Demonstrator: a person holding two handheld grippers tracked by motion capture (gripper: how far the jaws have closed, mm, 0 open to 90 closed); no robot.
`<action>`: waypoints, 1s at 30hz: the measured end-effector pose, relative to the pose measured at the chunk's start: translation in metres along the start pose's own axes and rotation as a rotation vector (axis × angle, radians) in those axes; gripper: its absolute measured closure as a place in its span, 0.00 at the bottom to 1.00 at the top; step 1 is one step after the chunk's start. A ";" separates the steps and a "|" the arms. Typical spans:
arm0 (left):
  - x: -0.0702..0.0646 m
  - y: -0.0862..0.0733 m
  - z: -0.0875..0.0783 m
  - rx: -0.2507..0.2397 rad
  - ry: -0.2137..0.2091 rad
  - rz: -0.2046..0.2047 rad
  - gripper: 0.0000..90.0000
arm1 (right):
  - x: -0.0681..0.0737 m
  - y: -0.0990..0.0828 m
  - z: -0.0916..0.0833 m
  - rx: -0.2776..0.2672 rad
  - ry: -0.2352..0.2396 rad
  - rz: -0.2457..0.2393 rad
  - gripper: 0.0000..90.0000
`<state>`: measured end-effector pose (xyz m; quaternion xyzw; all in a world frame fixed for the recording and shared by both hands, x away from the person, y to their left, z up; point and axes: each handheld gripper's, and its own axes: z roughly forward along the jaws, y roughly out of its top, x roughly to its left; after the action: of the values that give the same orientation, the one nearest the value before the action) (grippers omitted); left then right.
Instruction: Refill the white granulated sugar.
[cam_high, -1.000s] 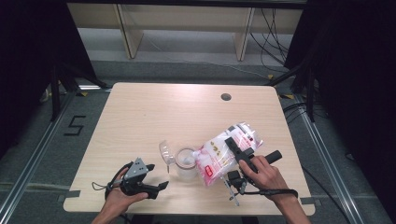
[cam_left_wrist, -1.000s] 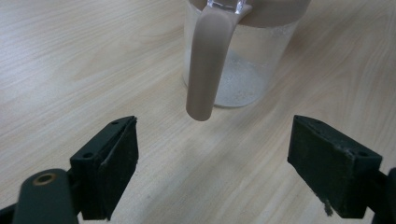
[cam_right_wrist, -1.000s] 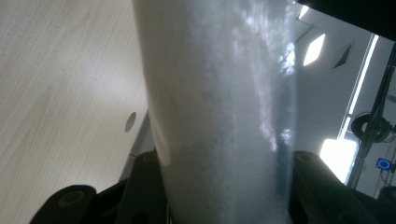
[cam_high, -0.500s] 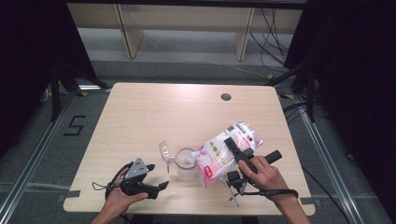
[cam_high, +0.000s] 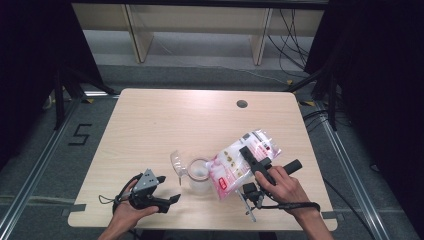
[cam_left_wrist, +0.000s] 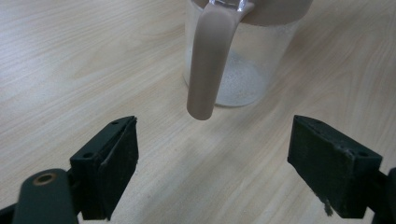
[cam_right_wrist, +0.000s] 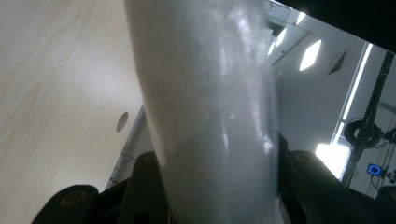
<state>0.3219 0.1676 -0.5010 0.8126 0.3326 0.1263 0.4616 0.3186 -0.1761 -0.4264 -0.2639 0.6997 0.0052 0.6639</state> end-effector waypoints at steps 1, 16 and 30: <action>0.000 0.000 0.000 -0.001 0.000 -0.001 0.18 | 0.000 0.000 0.000 0.000 -0.004 0.000 0.73; 0.000 0.000 -0.001 0.006 0.002 0.005 0.18 | 0.003 0.000 0.003 -0.006 0.011 0.018 0.74; 0.000 0.000 0.000 -0.001 0.000 0.002 0.18 | 0.004 0.000 0.003 -0.015 0.004 0.016 0.76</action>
<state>0.3215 0.1676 -0.5008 0.8127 0.3316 0.1267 0.4621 0.3211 -0.1768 -0.4302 -0.2631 0.7030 0.0153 0.6606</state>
